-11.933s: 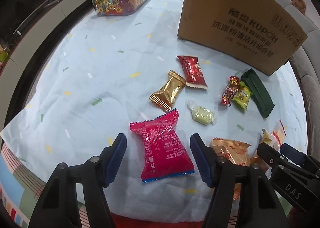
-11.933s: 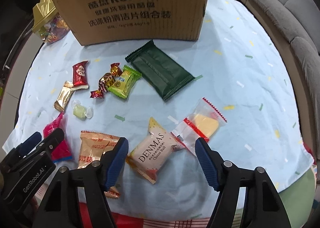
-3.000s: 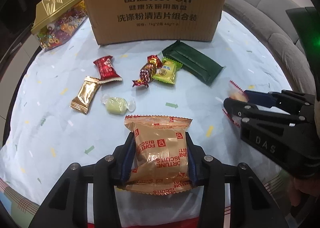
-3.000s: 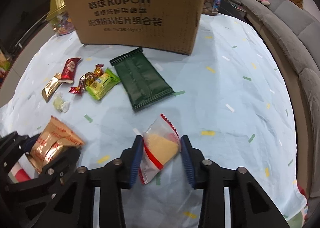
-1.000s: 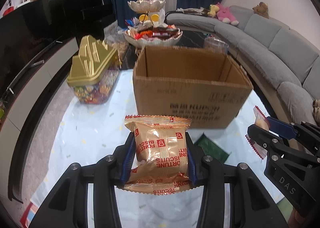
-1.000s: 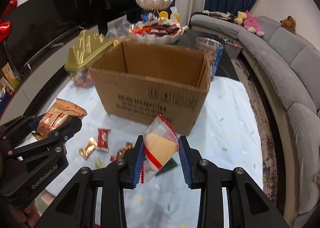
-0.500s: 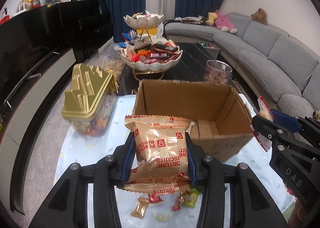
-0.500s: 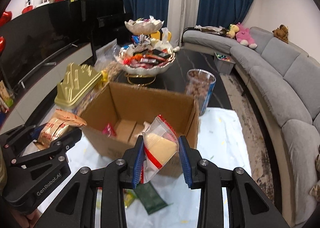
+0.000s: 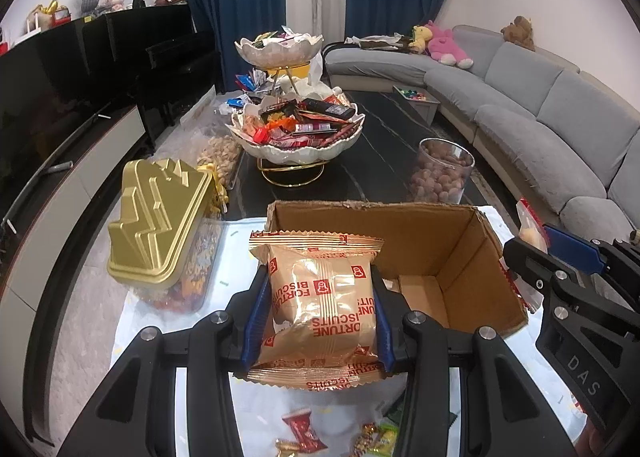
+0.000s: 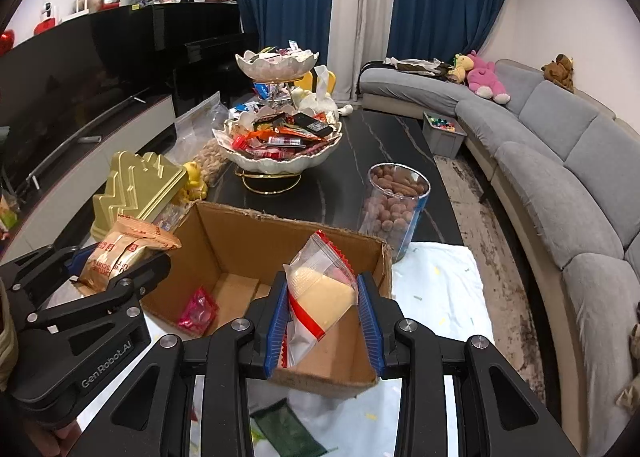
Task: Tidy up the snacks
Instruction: 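Lift both packets over the cardboard box and open both tools to drop them, then withdraw both tools from the box toward the snacks on the cloth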
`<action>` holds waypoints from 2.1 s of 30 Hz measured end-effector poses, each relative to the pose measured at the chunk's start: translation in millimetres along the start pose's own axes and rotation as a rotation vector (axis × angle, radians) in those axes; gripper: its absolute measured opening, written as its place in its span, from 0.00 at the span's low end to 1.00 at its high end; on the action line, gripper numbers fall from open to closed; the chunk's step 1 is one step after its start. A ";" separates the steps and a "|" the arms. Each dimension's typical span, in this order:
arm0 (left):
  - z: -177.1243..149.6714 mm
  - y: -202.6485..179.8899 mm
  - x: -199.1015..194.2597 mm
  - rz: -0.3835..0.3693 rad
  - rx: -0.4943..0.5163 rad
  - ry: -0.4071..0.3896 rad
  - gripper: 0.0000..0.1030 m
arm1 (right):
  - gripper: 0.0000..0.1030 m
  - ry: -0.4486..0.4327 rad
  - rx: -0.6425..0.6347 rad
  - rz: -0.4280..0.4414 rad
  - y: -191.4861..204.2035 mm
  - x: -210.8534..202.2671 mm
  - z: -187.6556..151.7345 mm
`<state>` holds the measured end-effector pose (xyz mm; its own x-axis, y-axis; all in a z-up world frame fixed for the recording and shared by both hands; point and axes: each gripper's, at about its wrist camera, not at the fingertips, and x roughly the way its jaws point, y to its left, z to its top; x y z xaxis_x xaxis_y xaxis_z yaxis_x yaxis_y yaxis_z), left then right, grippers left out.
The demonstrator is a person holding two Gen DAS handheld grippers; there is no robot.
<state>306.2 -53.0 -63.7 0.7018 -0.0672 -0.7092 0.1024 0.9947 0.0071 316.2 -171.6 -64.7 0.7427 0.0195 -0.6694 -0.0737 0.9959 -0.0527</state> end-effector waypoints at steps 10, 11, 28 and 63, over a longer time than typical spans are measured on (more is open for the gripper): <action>3.4 0.9 18.1 -0.003 -0.001 0.015 0.44 | 0.34 0.021 -0.005 -0.003 -1.3 22.0 5.7; 3.0 1.2 19.1 -0.006 -0.001 0.018 0.44 | 0.34 0.023 -0.008 -0.002 -1.0 24.1 6.3; 4.9 11.9 8.9 0.033 -0.007 0.003 0.65 | 0.82 0.017 -0.009 -0.003 -2.3 22.2 5.6; -68.9 10.8 -83.5 0.033 -0.008 -0.030 0.65 | 0.85 0.002 -0.030 0.073 11.6 -54.4 -70.9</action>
<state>200.2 -31.2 -53.0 0.7259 -0.0363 -0.6869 0.0734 0.9970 0.0249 227.7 -167.3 -81.4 0.7333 0.0918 -0.6736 -0.1478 0.9887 -0.0262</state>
